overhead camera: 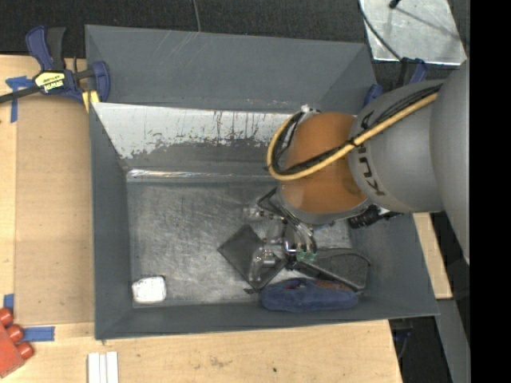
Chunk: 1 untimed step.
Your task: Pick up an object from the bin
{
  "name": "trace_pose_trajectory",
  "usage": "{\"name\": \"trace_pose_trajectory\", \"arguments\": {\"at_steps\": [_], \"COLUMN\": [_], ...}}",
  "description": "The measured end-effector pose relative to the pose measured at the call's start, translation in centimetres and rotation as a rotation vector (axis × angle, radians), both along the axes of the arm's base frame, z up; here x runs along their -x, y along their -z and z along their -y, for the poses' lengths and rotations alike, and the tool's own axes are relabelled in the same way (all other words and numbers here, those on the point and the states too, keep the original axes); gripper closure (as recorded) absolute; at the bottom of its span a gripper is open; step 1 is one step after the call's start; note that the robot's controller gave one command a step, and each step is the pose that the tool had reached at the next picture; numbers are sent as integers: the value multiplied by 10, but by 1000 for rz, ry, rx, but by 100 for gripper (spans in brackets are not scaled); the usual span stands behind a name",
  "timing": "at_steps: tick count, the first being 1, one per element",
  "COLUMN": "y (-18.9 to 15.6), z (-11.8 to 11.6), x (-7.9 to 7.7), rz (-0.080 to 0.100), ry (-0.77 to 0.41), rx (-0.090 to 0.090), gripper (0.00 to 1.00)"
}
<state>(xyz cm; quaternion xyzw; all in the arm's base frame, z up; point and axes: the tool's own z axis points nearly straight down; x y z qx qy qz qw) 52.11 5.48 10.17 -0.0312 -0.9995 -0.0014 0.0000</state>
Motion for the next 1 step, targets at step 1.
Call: {"name": "trace_pose_trajectory", "arguments": {"at_steps": [1], "y": [-12], "z": [17], "x": [10], "rz": [-4], "ry": [202], "rx": [3], "gripper": [0]}}
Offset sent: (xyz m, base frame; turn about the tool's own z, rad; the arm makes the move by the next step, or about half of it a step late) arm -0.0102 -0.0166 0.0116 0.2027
